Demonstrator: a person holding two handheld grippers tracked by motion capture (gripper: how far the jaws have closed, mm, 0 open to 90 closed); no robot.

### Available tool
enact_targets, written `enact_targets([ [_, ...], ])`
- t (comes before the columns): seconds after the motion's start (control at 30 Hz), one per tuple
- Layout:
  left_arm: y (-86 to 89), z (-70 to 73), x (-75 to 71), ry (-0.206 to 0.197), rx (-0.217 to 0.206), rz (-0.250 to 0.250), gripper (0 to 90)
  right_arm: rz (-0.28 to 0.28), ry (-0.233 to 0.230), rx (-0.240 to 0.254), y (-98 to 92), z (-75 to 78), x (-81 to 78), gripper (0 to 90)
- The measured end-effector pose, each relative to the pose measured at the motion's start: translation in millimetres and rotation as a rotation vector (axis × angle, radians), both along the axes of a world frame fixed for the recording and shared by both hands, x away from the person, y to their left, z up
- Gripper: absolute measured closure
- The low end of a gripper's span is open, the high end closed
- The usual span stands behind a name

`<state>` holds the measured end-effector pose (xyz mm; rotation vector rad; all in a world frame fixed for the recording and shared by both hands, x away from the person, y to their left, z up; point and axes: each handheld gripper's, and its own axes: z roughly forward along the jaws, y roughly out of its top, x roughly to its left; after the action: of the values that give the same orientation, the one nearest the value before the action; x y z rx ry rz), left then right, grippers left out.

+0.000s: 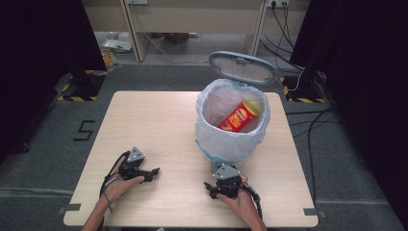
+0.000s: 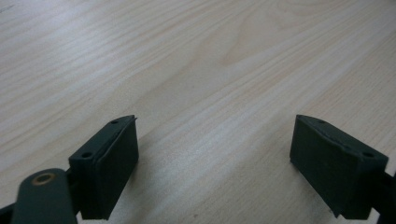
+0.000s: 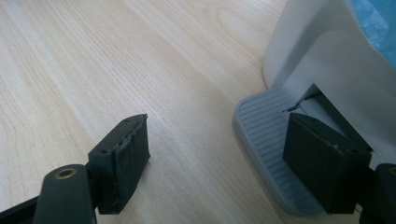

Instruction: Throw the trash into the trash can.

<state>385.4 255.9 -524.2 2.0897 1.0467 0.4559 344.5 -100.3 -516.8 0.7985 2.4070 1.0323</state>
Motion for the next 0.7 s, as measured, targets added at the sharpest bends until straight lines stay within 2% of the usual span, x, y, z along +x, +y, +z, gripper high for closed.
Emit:
enact_targets([
  [0.7, -0.7, -0.2, 0.9, -0.002, -0.002, -0.008, 14.7, -0.002, -0.005, -0.004, 0.2, -0.3, -0.8, 22.6],
])
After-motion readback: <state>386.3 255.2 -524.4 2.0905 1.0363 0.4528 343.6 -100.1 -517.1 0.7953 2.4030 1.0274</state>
